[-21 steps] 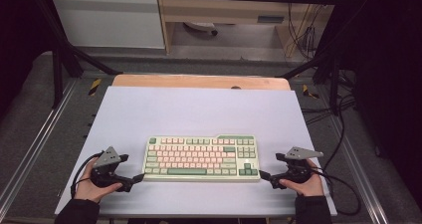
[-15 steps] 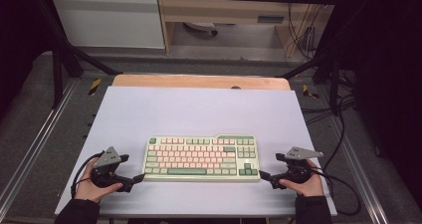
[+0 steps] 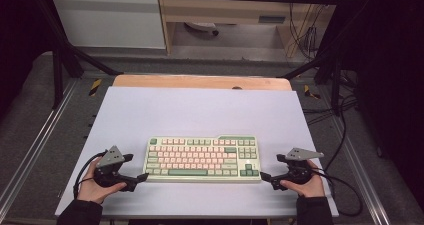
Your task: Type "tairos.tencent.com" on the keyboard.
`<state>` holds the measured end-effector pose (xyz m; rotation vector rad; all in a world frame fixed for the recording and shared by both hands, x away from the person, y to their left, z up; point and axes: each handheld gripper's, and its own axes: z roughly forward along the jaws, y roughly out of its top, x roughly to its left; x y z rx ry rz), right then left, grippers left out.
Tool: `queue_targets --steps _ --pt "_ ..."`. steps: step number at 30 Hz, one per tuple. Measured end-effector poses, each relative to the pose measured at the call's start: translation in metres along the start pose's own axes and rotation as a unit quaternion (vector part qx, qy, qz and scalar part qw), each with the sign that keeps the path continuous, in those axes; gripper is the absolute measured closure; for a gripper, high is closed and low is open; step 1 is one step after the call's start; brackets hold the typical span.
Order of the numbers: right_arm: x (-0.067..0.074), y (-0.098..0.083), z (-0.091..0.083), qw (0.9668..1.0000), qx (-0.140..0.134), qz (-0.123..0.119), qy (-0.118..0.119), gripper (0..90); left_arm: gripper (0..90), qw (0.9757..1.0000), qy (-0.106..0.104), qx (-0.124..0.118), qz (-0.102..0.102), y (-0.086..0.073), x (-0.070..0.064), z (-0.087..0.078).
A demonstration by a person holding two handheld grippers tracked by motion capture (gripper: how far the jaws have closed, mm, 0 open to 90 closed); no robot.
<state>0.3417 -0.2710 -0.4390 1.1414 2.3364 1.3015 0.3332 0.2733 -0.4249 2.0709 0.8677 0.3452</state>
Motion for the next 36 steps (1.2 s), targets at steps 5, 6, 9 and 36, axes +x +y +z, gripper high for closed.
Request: queue_targets --steps 5,6,9,36 --pt "0.000 0.001 0.000 1.0000 0.000 -0.001 0.001 1.7 14.2 1.0000 -0.001 -0.001 -0.006 0.008 -0.003 0.002" --pt "0.000 0.000 0.000 1.0000 0.000 0.000 0.001 1.7 15.1 1.0000 0.000 -0.003 -0.007 0.009 -0.003 0.002" --pt "0.000 0.001 0.000 1.0000 0.003 -0.001 0.001 1.7 20.9 1.0000 -0.002 -0.005 -0.008 0.014 -0.005 0.003" --pt "0.002 0.001 0.001 1.0000 0.005 -0.004 0.004 1.7 65.3 0.9999 -0.006 0.006 0.006 0.053 -0.030 0.038"
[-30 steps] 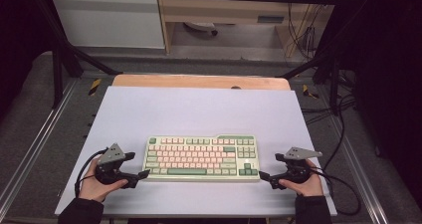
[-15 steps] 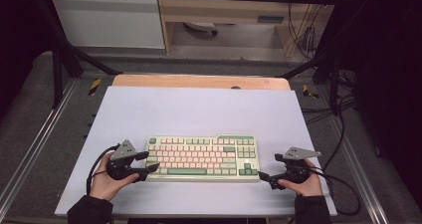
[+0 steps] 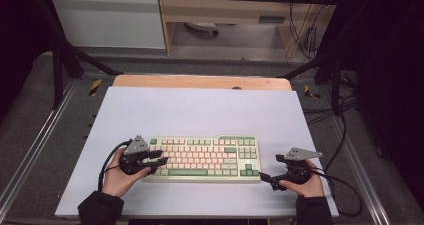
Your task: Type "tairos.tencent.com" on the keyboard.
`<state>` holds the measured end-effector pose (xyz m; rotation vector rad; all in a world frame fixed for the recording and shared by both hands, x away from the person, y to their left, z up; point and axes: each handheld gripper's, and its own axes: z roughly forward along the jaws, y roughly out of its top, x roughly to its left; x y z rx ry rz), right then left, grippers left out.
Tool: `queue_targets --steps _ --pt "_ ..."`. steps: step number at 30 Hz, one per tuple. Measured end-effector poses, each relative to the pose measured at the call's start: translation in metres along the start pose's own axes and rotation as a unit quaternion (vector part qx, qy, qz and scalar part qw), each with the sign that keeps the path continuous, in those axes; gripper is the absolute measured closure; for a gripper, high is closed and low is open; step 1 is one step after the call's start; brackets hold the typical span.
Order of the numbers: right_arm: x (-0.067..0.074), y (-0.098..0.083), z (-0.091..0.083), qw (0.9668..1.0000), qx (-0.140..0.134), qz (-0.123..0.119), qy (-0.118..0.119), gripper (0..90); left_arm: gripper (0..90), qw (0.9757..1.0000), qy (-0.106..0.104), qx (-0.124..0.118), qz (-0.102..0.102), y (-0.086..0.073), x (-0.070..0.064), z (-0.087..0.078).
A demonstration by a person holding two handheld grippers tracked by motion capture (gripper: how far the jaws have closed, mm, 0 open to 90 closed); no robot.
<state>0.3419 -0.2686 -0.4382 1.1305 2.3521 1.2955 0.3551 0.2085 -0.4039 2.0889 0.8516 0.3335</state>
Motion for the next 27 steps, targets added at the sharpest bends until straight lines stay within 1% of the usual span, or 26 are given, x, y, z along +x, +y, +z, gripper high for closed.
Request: queue_targets --steps 1,3,4,6,8,12,14,15,21,24,27 --pt "0.000 0.000 0.000 1.0000 -0.001 0.000 0.000 1.7 66.7 1.0000 -0.002 0.001 0.001 0.003 -0.001 0.004" --pt "0.000 0.000 0.000 1.0000 -0.001 0.000 0.000 1.7 68.0 1.0000 -0.003 0.000 0.000 0.004 -0.002 0.006" --pt "0.000 0.000 0.000 1.0000 -0.001 -0.001 0.000 1.7 71.0 1.0000 -0.003 0.000 0.000 0.005 -0.003 0.007" --pt "0.000 0.000 0.000 1.0000 -0.001 -0.001 0.000 1.7 71.9 1.0000 -0.006 0.001 0.003 0.008 -0.005 0.010" --pt "0.000 0.000 0.000 1.0000 0.000 -0.001 0.000 1.7 75.4 1.0000 -0.006 0.001 0.004 0.010 -0.007 0.014" --pt "0.001 0.000 0.000 1.0000 0.000 0.001 0.000 1.7 79.8 1.0000 -0.008 0.005 -0.001 0.014 -0.011 0.022" --pt "0.001 0.000 0.000 1.0000 0.000 -0.001 0.000 1.7 80.9 0.9999 -0.008 0.005 -0.002 0.015 -0.012 0.023" --pt "0.001 0.000 0.000 1.0000 0.000 -0.001 0.001 1.7 82.8 0.9999 -0.009 0.007 -0.002 0.016 -0.012 0.025" --pt "0.000 0.000 0.000 1.0000 -0.001 -0.001 0.001 1.7 89.1 0.9999 -0.003 0.012 -0.001 0.019 -0.016 0.034" --pt "0.000 0.000 0.000 1.0000 -0.001 -0.001 0.001 1.7 89.8 0.9999 0.001 0.013 0.000 0.021 -0.017 0.039" --pt "0.001 0.001 0.000 1.0000 0.000 0.000 0.002 1.7 89.9 0.9999 0.000 0.015 -0.003 0.022 -0.019 0.044"
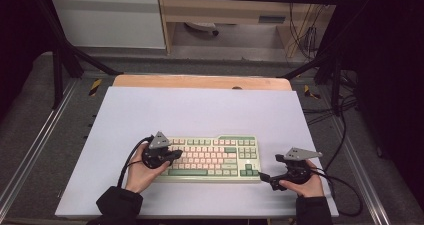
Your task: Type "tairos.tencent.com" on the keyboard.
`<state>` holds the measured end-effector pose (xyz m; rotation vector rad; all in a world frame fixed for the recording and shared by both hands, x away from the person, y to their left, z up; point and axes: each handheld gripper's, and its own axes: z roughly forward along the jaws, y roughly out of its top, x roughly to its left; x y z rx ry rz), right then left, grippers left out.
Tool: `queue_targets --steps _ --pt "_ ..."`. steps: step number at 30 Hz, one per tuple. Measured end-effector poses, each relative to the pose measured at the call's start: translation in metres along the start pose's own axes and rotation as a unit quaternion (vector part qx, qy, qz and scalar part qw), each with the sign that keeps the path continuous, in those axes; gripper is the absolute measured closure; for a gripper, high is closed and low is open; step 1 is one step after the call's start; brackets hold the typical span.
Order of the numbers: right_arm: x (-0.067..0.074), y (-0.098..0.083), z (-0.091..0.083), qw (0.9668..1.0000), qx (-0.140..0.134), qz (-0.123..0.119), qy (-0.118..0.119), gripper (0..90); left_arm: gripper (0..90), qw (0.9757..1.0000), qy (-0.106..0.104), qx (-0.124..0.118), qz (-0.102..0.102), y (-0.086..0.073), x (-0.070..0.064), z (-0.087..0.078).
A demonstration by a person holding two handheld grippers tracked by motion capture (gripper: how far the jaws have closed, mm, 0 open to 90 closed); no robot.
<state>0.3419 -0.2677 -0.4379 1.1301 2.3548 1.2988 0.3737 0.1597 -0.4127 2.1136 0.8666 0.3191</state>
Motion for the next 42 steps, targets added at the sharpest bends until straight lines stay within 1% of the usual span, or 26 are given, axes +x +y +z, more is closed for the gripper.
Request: queue_targets --steps 9,13,17,19,28,31,32,37,40,42 --pt "0.000 0.000 0.000 1.0000 0.001 -0.003 0.000 1.7 89.9 0.9999 0.012 0.003 0.001 0.001 -0.001 0.015" --pt "0.000 0.000 -0.001 1.0000 -0.001 0.001 -0.001 1.7 89.9 0.9999 0.011 0.003 0.002 0.001 -0.001 0.017" --pt "0.000 0.000 0.000 1.0000 0.001 -0.003 0.000 1.7 89.9 0.9999 0.016 0.004 0.004 0.001 0.000 0.018" --pt "0.000 0.000 0.000 1.0000 0.002 -0.001 0.000 1.7 89.9 0.9998 0.017 0.004 0.005 0.001 0.000 0.018" --pt "0.000 -0.001 0.001 1.0000 0.004 -0.003 -0.001 1.7 89.9 0.9998 0.018 0.001 0.006 -0.001 -0.001 0.023" --pt "0.000 -0.001 0.002 1.0000 0.004 -0.002 0.000 1.7 89.9 0.9997 0.020 0.006 0.010 -0.003 -0.001 0.025" --pt "0.000 -0.001 0.002 1.0000 0.004 -0.002 0.000 1.7 89.9 0.9998 0.019 0.002 0.008 -0.003 -0.001 0.025" --pt "0.000 -0.001 0.002 1.0000 0.004 -0.004 -0.001 1.7 89.9 0.9998 0.019 0.003 0.008 -0.003 -0.001 0.024" --pt "0.000 -0.001 0.001 1.0000 0.003 -0.002 -0.001 1.7 89.9 0.9999 0.015 -0.002 0.007 -0.002 -0.002 0.021" --pt "0.001 -0.001 0.001 1.0000 0.002 -0.002 -0.001 1.7 89.9 0.9998 0.015 -0.004 0.010 -0.002 -0.003 0.018"
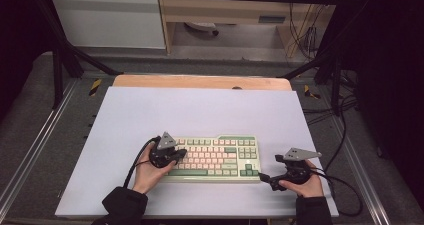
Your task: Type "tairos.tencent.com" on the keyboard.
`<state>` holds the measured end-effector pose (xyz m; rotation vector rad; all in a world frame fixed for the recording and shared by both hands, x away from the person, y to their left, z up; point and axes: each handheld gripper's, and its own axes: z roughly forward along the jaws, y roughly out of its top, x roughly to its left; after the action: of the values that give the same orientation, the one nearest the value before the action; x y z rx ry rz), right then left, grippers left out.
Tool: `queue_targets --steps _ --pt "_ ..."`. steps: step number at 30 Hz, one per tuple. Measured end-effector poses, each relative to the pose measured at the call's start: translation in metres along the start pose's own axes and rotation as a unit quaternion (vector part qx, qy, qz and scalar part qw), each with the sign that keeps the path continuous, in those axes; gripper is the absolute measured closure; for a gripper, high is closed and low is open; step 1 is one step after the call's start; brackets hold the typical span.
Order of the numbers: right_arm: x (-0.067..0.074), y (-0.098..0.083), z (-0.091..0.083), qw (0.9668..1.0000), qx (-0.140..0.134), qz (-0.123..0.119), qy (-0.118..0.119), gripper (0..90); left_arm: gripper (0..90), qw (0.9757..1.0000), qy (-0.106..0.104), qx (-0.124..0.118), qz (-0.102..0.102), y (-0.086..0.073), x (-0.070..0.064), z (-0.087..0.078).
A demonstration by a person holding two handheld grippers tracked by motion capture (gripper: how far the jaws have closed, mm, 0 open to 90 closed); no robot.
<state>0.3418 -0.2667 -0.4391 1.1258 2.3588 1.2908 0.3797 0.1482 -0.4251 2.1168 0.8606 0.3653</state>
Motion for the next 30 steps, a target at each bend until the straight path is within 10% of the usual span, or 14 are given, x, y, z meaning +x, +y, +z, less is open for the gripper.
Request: queue_targets --steps 30 --pt "0.000 0.000 0.000 1.0000 0.003 -0.004 -0.001 1.8 89.9 0.9997 0.015 -0.011 -0.015 -0.023 0.020 -0.049"
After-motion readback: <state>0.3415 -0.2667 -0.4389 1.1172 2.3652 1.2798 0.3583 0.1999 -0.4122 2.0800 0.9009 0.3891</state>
